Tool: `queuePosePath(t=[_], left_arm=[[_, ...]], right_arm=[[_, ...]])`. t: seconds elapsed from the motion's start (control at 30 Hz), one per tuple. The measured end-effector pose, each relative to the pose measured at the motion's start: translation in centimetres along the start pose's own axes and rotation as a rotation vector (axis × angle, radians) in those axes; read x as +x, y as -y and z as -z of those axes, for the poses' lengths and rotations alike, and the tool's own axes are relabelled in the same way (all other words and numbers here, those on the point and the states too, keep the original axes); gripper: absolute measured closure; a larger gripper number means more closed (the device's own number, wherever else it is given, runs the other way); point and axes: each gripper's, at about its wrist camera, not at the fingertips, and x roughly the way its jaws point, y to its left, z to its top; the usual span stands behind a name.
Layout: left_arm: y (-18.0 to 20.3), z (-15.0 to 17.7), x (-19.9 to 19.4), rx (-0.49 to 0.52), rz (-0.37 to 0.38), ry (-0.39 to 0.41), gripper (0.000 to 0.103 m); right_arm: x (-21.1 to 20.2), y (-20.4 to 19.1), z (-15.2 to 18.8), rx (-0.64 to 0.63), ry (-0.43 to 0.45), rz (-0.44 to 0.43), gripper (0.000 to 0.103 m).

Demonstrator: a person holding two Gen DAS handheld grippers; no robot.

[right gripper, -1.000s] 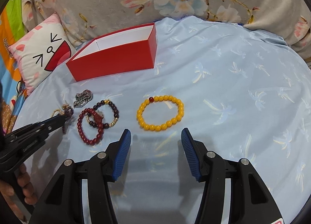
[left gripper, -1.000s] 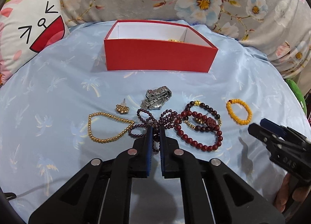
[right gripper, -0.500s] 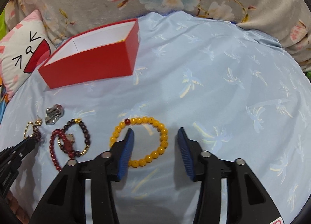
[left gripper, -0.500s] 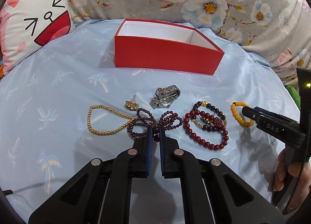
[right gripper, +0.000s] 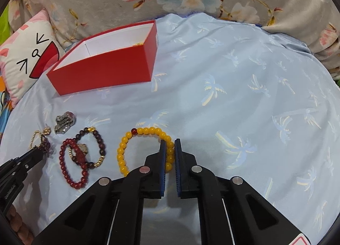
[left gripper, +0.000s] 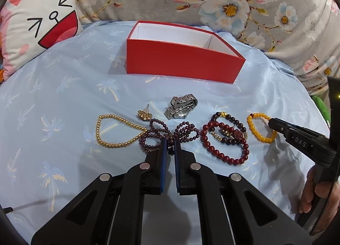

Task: Organize jewelry
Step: 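Grasp the garnet bead strand with the left tool while the right tool grasps the orange bracelet, then carry the garnet strand and orange bracelet with both tools into the red box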

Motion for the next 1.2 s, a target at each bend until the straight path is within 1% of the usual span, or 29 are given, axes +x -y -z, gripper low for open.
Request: queuePosePath(t=[0.07,0.2,0.37,0.63,0.87,1.03,1.2], left_arm=[[0.2,0.0,-0.3,0.006,-0.012,0.01,0.096],[0.2,-0.1,-0.9,-0.006,-0.019,0.007,0.097],[0.1,-0.8,-2.5,-0.012,-0.029,0.03,0.097],[-0.1,-3.6,-5.1,-0.009,-0.013,0.081,0.097],[-0.1,-7.0,-5.1,0.014,-0.014,0.108,0.097],[-0.2,-9.3,-4.2,0.031,-0.024,0.124,0.097],[-0.3,-11.9,-3.0,0.034,-0.027,0.136,0.097]], right_arm=[[-1.0,-0.4,-0.1,-0.01,0.02,-0.006,0.096],[-3.4,-1.3,-0.7,-0.031,0.067,-0.025,0.096],[-5.6,-2.4,-1.5,-0.055,0.105,-0.052,0.096],[-7.9,-3.6,-3.0,-0.082,0.153,-0.084,0.096],[-8.2,-5.1,-5.5,-0.127,0.19,-0.082,0.096],[-7.8,-6.1,-7.5,-0.148,0.218,-0.08,0.096],[-6.9,-6.6,-10.2,-0.143,0.237,-0.092,0.096]])
